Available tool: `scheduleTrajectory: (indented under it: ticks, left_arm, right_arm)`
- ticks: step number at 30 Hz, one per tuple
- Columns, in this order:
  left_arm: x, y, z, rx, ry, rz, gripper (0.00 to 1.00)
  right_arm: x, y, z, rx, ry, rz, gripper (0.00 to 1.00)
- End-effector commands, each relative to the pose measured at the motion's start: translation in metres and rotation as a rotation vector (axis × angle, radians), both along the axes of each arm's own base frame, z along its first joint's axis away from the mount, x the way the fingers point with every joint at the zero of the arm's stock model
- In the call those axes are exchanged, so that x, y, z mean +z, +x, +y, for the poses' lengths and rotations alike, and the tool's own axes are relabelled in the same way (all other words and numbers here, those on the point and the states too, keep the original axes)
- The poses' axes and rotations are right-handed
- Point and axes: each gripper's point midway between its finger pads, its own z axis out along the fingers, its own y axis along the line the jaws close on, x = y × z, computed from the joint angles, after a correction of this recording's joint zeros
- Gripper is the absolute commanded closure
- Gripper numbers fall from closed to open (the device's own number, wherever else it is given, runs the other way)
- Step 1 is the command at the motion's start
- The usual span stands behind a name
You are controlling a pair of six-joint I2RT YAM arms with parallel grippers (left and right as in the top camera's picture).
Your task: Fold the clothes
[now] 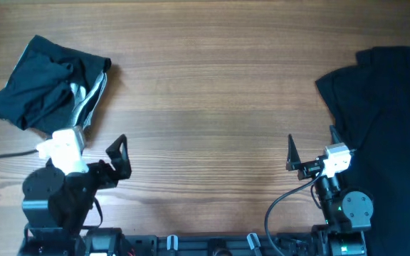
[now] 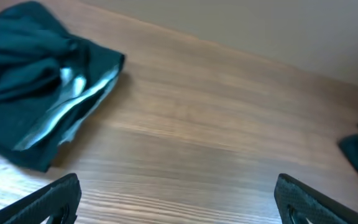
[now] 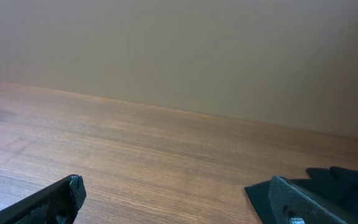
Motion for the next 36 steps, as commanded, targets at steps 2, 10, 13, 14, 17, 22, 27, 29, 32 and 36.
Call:
scheduleTrajectory:
  ticks: [2,10,13,14,17,22,27,29,32,36]
  left_arm:
    - [-0.044,0.006,0.013,0.051,0.029,-0.05,0.0]
    - [-0.073,0.033,0.024,0.098,0.052,-0.442,0.0]
    - [-0.079,0.035,0.031,0.123,0.06,-0.479,0.0]
    - [-0.087,0.036,0.029,0.111,0.055,-0.463,0.0]
    - [-0.095,0.036,0.021,0.076,0.045,-0.428,0.0]
    - [-0.095,0.036,0.016,0.054,0.04,-0.429,0.0]
    - [-0.095,0.036,0.016,0.054,0.04,-0.429,0.0]
    - [-0.095,0.036,0.016,0.054,0.04,-0.429,0.0]
    - [-0.095,0.036,0.016,0.054,0.04,-0.429,0.0]
    - [-0.095,0.036,0.016,0.054,0.04,-0.429,0.0]
  right_arm:
    - [-0.002,0.0,-0.002,-0.012,-0.012,-0.005,0.0]
    - [-0.002,0.0,-0.002,-0.012,-0.012,-0.005,0.0]
    - [-0.002,0.0,-0.002,-0.012,-0.012,-0.005,0.0]
    - [-0.002,0.0,-0.002,-0.012,-0.012,-0.005,0.0]
    - [-0.002,0.0,-0.002,-0.012,-0.012,-0.005,0.0]
    - [-0.002,0.0,-0.002,-0.012,-0.012,-0.005,0.0]
    - [-0.002,0.0,-0.002,-0.012,-0.012,-0.005,0.0]
    - [-0.002,0.0,-0.002,-0.012,-0.012,-0.005,0.0]
    - [-0.002,0.0,-0.002,-0.012,-0.012,-0.005,0.0]
    - [-0.002,0.0,-0.002,-0.012,-0.012,-0.005,0.0]
